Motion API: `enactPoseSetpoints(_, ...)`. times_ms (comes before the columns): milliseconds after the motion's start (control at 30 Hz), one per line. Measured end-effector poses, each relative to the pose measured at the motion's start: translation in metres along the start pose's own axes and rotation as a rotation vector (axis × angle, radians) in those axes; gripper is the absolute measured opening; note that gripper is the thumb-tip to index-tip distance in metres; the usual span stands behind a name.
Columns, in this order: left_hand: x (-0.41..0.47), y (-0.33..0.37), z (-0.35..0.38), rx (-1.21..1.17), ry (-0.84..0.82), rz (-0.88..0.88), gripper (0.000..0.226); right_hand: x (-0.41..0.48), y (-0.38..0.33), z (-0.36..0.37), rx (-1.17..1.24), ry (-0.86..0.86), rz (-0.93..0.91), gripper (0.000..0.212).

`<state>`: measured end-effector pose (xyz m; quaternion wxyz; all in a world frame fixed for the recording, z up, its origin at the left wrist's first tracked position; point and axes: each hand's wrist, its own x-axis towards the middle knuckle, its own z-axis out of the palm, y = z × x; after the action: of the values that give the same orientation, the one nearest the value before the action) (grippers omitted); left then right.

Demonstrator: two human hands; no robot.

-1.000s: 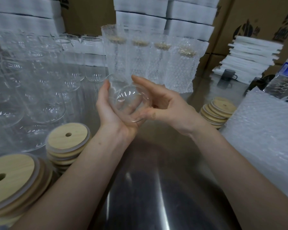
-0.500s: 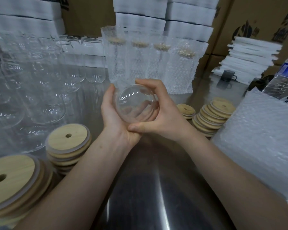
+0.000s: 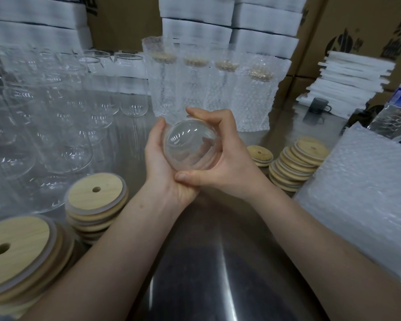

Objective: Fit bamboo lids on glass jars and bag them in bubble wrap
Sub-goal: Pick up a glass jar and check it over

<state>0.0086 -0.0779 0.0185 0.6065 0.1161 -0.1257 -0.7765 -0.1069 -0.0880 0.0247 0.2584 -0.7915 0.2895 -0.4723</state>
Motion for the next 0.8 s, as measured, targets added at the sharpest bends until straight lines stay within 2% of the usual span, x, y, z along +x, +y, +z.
enactPoseSetpoints(233,0.000,0.001,0.000,0.013,0.025,0.010,0.057,0.001,-0.001,0.002,0.079,-0.005,-0.006,0.079)
enactPoseSetpoints(400,-0.001,0.000,0.002,0.054,0.005,0.002,0.051,0.003,-0.007,0.005,0.249,0.059,0.013,0.055)
enactPoseSetpoints(600,0.001,0.002,0.001,0.083,-0.009,0.011,0.059,0.003,-0.012,0.002,0.114,0.117,-0.051,0.048)
enactPoseSetpoints(733,0.001,-0.001,-0.001,0.156,-0.012,0.022,0.062,0.000,-0.009,0.004,-0.011,0.193,-0.111,0.028)
enactPoseSetpoints(800,0.001,-0.002,-0.002,0.181,-0.011,0.038,0.063,-0.001,-0.005,0.005,-0.079,0.228,-0.123,0.034)
